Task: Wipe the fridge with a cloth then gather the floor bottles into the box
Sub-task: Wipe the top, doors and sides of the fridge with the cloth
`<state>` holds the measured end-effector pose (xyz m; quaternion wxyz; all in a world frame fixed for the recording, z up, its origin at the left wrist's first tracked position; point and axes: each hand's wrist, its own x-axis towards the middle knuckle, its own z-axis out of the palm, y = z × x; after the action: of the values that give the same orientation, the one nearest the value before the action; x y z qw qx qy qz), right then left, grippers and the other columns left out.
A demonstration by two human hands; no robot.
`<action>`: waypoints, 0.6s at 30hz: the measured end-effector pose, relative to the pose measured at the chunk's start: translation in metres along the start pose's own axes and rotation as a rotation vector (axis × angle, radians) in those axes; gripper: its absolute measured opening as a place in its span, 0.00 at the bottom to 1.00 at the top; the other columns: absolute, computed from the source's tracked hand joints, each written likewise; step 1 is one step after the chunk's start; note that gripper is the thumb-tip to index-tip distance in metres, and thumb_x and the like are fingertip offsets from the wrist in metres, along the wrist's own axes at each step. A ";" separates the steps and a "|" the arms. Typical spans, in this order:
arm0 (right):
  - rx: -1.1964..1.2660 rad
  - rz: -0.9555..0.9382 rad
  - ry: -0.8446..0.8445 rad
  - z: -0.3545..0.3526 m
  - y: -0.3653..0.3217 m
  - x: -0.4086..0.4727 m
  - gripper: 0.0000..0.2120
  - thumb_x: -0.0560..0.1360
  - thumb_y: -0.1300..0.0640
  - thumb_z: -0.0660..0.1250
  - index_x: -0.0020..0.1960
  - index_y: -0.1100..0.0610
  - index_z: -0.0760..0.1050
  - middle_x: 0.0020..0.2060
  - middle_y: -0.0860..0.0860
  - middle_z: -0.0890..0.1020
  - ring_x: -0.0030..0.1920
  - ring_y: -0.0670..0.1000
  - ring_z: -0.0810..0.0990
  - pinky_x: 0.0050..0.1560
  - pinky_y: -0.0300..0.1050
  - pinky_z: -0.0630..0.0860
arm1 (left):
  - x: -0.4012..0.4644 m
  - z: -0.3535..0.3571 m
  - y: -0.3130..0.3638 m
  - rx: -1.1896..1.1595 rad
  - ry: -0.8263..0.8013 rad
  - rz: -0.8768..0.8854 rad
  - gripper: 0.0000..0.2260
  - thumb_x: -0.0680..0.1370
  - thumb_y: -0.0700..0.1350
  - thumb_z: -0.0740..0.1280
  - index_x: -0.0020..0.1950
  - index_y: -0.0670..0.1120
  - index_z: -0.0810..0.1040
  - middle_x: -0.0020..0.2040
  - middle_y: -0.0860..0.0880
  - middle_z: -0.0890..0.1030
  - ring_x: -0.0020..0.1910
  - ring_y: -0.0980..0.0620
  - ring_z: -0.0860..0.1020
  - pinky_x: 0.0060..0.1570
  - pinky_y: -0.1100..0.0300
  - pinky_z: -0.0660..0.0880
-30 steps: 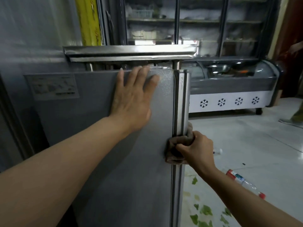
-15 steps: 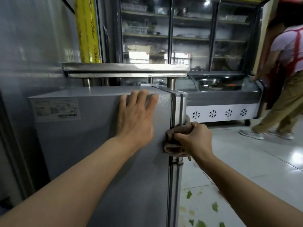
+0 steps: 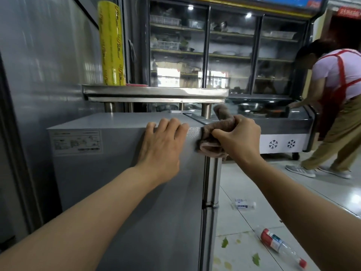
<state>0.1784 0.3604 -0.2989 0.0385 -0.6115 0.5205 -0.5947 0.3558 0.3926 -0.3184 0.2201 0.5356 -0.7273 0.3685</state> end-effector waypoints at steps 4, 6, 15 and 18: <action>-0.127 -0.107 -0.004 0.000 -0.004 0.004 0.09 0.65 0.57 0.72 0.44 0.57 0.80 0.40 0.54 0.81 0.42 0.53 0.78 0.44 0.46 0.77 | 0.003 -0.006 -0.006 -0.046 0.000 0.021 0.26 0.69 0.43 0.65 0.67 0.49 0.65 0.60 0.49 0.69 0.58 0.48 0.67 0.55 0.54 0.60; -0.165 -0.156 0.006 0.001 -0.003 0.004 0.09 0.66 0.57 0.71 0.45 0.58 0.80 0.42 0.55 0.79 0.43 0.54 0.76 0.45 0.49 0.75 | 0.006 -0.007 -0.006 -0.074 0.016 0.009 0.24 0.69 0.42 0.64 0.65 0.48 0.67 0.59 0.49 0.70 0.58 0.48 0.67 0.54 0.54 0.59; 0.082 -0.041 0.020 0.000 0.001 0.001 0.03 0.68 0.60 0.68 0.41 0.56 0.76 0.33 0.47 0.79 0.34 0.43 0.76 0.36 0.39 0.74 | 0.022 -0.014 -0.012 -0.184 0.031 0.022 0.13 0.69 0.41 0.64 0.53 0.44 0.77 0.49 0.47 0.77 0.50 0.46 0.73 0.46 0.56 0.60; 0.272 0.186 -0.089 -0.008 0.004 0.009 0.05 0.72 0.58 0.66 0.48 0.52 0.75 0.41 0.49 0.81 0.42 0.47 0.81 0.40 0.45 0.79 | 0.031 -0.019 -0.019 -0.252 0.005 0.046 0.09 0.68 0.38 0.66 0.47 0.43 0.80 0.43 0.46 0.79 0.42 0.45 0.75 0.43 0.54 0.65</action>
<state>0.1677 0.3573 -0.2930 0.1988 -0.5754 0.4872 -0.6261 0.3624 0.3847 -0.2785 0.2791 0.4861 -0.7792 0.2804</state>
